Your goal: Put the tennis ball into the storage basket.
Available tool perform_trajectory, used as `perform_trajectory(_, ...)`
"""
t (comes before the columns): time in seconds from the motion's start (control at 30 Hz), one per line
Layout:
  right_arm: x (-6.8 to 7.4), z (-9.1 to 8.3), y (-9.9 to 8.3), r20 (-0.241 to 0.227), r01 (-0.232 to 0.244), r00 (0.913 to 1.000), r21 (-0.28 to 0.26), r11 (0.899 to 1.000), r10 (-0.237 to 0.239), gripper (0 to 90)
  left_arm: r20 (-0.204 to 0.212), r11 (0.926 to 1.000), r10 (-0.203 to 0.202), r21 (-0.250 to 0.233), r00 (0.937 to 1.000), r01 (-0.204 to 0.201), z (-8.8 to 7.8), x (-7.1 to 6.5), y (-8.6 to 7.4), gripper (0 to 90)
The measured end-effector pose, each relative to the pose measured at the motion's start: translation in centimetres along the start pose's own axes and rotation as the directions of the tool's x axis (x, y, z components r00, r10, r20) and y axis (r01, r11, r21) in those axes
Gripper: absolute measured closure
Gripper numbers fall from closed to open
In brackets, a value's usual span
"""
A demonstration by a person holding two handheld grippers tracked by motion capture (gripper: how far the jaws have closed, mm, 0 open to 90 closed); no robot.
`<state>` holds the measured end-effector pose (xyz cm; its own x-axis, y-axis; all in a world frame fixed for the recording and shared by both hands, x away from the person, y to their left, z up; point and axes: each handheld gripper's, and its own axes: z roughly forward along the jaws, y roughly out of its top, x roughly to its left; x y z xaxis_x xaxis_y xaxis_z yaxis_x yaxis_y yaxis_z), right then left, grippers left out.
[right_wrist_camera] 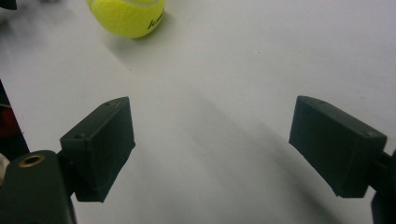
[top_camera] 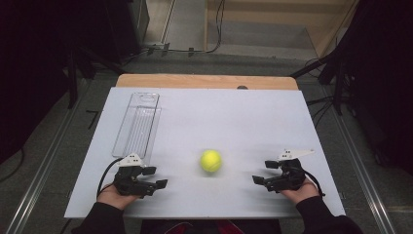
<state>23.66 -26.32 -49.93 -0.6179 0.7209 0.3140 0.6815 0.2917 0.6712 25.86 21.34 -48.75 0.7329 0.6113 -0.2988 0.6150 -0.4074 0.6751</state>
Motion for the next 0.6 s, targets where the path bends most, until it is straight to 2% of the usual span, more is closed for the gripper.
perform_trajectory(0.07, -0.09, 0.12, -0.07, 0.002, -0.003, 1.0000, 0.016, 1.000, 0.003, 12.3, 0.003, 1.0000, 0.002, 0.000, 1.0000, -0.002, -0.03, -0.03, 0.02, 27.0)
perform_trajectory(0.17, -0.02, -0.02, -0.03, -0.004, -0.004, 1.0000, 0.006, 1.000, 0.004, 12.8, 0.008, 1.0000, 0.001, -0.007, 1.0000, -0.001, -0.08, -0.03, 0.07, 26.9)
perform_trajectory(0.33, 0.21, -0.13, 0.05, 0.000, -0.006, 1.0000, -0.005, 1.000, 0.006, 12.8, 0.020, 0.9994, -0.026, -0.022, 0.9995, 0.026, -0.16, 0.11, 0.19, 27.0)
perform_trajectory(0.6, 0.04, 0.03, -0.09, 0.013, -0.006, 0.9999, 0.007, 1.000, 0.006, 12.8, 0.009, 0.9997, 0.000, -0.024, 1.0000, 0.000, -0.10, -0.11, 0.37, 26.9)
